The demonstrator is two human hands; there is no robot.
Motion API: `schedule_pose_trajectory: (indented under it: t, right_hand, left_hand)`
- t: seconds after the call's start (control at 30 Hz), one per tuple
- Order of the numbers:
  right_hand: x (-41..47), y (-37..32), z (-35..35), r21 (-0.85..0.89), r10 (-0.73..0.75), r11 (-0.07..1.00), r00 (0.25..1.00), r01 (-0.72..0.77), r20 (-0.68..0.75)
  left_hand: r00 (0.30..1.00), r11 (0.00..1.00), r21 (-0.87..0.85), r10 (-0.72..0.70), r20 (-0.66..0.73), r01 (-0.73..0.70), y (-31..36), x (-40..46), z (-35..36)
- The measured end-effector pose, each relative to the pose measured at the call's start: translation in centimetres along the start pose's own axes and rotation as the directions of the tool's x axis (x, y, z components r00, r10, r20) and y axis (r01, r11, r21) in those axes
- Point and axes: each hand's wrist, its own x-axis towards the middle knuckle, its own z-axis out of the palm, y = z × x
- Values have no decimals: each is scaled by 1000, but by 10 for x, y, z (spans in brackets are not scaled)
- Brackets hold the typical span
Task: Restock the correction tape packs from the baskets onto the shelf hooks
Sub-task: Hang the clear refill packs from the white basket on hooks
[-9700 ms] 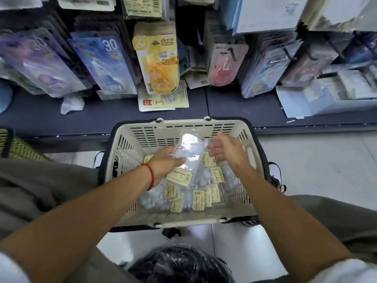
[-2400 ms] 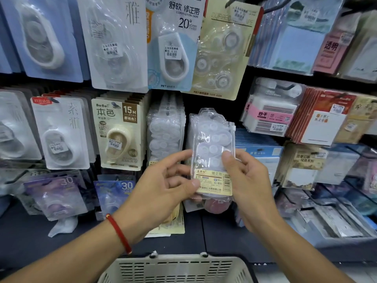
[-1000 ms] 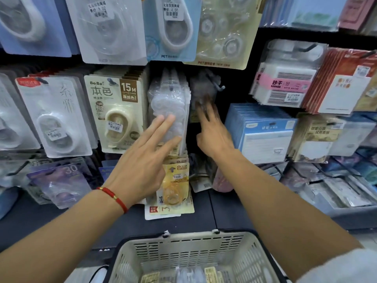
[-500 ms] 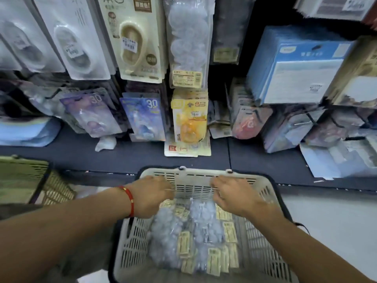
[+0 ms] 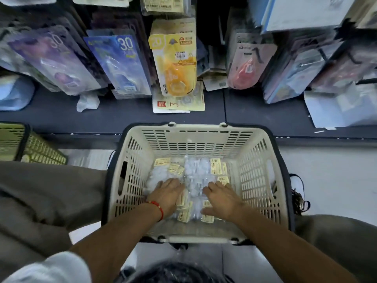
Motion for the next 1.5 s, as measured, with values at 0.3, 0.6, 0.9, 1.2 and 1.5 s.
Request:
schedule_pose_trajectory:
  t: [0.3,0.6,0.9,1.2,1.5]
  right_hand:
    - [16,-33,-8,258,118,959,993,-118,14]
    - [45,-108,-22,580,429,685,887,-442,170]
    - [34,-93,-31,781,336,503,917,-370,217]
    - [11,-31,-63,916,241,325,957,-235,161]
    - [-48,67,-86,951,228,-281,971,130,-66]
  left_hand:
    - [996,990,-123,79,35,-74,-21,-15,-15]
    - [972,908,-349,-213,94,233,-42,-34,-34]
    - [941,711,-618,-288,179,335,-48,-36,-40]
    - [919,603,-707,-352,179,369,-48,-36,-42]
    - [932,-104,-987,-331,147,119,24,-46,-77]
